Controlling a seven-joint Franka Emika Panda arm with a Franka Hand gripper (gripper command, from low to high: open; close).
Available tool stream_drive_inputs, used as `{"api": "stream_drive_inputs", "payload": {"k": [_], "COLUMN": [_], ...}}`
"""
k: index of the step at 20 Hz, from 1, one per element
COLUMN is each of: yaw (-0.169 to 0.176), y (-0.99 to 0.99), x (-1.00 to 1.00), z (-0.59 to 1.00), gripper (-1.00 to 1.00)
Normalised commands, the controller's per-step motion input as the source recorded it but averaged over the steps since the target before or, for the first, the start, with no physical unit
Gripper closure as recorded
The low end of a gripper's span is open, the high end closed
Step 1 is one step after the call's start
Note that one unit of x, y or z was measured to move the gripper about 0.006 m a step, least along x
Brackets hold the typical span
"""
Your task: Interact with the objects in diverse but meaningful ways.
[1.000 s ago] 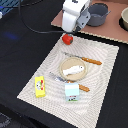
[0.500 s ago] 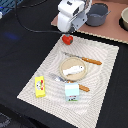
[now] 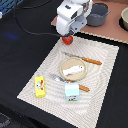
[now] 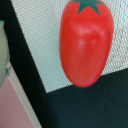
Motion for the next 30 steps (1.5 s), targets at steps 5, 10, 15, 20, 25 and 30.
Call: {"api": "stream_drive_inputs", "payload": {"k": [5,10,15,20,25,30], "yaw": [0.0,0.0,0.0,0.0,0.0,-0.008], "y": [0.07,0.13,0.13,0.17,0.15,-0.26], "x": [-0.44,-0.6,-0.56,-0.46,-0.36,-0.48], "z": [-0.47,-0.45,-0.46,-0.4,0.17,0.92], "gripper": [-1.0,-1.0,1.0,1.0,1.0,1.0]}}
